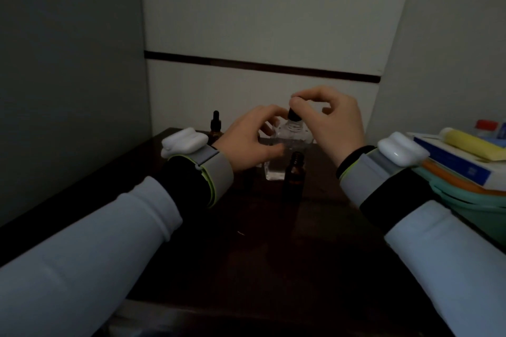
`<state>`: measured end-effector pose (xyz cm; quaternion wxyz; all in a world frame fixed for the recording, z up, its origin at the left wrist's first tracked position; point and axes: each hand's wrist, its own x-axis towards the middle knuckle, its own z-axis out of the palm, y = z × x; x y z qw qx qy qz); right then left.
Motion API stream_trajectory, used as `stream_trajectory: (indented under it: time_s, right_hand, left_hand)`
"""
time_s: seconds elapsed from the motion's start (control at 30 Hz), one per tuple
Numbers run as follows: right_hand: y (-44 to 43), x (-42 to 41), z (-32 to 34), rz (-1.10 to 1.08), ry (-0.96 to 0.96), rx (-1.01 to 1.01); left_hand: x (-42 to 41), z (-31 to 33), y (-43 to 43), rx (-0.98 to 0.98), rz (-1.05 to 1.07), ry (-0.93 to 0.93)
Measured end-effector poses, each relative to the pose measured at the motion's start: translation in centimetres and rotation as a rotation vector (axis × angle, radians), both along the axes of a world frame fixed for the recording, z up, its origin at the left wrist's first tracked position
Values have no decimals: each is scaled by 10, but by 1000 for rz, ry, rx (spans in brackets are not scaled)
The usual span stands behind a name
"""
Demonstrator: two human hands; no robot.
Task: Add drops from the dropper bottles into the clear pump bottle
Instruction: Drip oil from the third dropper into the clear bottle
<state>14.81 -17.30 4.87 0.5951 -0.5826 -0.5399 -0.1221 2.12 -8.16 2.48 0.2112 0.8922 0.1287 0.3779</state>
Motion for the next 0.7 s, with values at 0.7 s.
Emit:
stream_trajectory:
  time_s: [0.7]
  right_hand:
    - [0,4,2,-119,-165,17]
  left_hand:
    - [0,0,1,8,12,10]
